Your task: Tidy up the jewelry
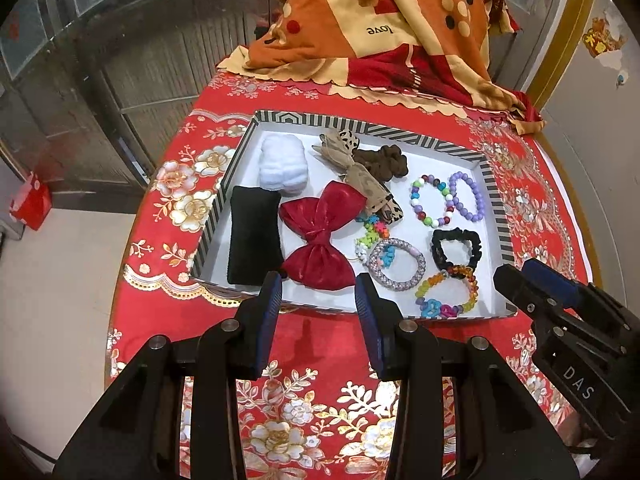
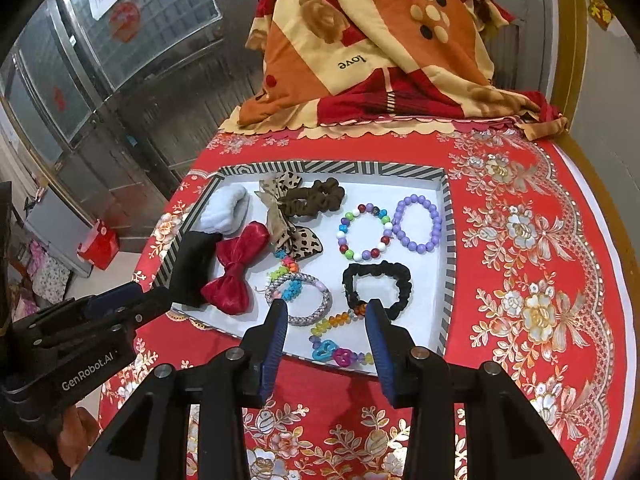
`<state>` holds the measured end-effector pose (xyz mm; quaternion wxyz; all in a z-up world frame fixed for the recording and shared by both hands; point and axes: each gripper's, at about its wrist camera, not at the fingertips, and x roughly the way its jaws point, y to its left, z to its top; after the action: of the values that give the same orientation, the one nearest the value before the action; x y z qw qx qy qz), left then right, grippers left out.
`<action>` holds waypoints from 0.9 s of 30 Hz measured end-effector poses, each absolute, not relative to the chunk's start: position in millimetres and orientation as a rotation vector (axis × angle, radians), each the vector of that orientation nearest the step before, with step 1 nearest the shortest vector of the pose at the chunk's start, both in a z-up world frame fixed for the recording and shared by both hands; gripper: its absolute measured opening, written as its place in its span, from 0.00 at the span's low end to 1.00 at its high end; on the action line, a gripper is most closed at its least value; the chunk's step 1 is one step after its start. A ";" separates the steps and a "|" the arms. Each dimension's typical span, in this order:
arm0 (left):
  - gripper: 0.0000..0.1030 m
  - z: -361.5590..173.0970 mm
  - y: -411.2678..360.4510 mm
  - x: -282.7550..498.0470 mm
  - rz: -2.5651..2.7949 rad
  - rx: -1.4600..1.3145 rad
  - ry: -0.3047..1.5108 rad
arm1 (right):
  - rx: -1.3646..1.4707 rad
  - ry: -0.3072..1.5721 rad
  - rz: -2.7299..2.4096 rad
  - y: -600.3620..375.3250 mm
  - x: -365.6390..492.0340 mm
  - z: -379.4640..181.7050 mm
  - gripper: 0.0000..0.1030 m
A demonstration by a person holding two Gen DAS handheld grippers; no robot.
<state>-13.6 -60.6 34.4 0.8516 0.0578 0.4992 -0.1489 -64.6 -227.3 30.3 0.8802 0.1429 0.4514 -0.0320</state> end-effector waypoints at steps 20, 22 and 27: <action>0.37 39.1 -60.9 -19.3 -0.315 0.131 1.054 | 0.289 0.947 -0.062 -224.8 -68.0 32.3 0.39; 0.37 38.5 -60.9 -19.3 -0.315 0.131 1.055 | 0.287 0.948 -0.062 -224.2 -67.1 32.0 0.39; 0.37 36.0 -59.8 -16.8 -0.313 0.135 1.058 | 0.285 0.951 -0.062 -224.6 -66.1 31.7 0.40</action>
<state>-16.8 -59.8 36.0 0.8495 0.0640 0.5022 -0.1487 -66.1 -224.6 31.7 0.8788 0.1368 0.4562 -0.0299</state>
